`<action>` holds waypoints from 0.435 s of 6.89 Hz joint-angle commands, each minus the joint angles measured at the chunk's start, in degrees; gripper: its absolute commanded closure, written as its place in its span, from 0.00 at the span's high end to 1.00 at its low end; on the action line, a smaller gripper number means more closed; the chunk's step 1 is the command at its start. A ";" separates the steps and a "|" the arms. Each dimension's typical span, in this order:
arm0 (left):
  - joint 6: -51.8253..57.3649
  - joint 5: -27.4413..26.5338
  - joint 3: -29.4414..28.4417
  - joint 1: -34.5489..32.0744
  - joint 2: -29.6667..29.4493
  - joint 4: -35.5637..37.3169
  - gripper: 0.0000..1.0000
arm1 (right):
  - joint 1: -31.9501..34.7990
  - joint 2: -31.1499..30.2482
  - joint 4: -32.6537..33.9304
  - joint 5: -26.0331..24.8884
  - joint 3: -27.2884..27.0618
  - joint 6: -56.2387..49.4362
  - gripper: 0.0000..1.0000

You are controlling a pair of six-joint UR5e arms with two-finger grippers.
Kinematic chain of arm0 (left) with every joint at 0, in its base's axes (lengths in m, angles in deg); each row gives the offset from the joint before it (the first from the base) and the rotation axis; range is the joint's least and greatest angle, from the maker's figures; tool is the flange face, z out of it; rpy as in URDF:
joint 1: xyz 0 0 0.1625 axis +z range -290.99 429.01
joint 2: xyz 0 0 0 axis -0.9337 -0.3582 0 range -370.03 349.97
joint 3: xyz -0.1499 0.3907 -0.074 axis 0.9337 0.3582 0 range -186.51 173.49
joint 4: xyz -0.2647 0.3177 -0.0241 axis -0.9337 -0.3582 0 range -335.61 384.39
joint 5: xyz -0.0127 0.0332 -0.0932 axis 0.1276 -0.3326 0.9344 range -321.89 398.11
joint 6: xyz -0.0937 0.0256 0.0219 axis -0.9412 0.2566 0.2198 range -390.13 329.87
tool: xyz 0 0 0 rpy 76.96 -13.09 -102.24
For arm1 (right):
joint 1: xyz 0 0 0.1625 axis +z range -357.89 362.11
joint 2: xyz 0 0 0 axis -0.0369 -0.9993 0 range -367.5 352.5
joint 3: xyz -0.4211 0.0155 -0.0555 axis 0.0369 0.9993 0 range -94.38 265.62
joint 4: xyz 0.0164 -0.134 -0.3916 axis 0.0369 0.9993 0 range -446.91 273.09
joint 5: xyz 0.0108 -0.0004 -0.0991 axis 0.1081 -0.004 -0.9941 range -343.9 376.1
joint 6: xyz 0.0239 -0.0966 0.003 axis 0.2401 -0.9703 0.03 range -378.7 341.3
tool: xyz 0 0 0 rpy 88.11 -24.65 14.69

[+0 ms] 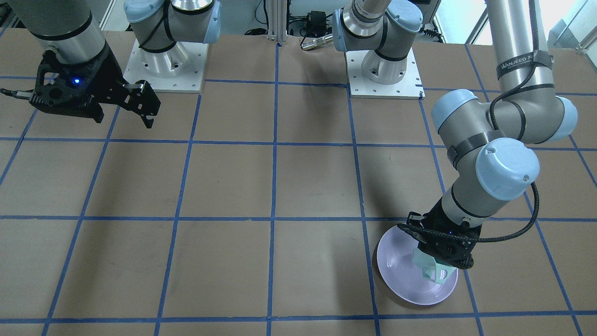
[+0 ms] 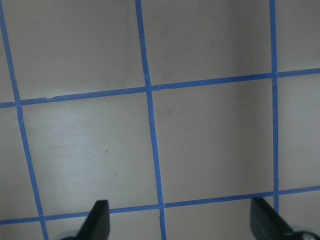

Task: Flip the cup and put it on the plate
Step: 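Carry the upright mug over the plate and lower it onto it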

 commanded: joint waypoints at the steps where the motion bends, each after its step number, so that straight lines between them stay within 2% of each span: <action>1: 0.04 0.03 0.36 0.00 -0.94 0.43 0.00 | 0.00 0.00 0.00 0.00 0.00 0.00 1.00; 3: -0.22 0.03 2.38 0.00 -1.03 2.36 0.01 | 0.00 0.00 0.00 0.00 0.00 0.00 1.00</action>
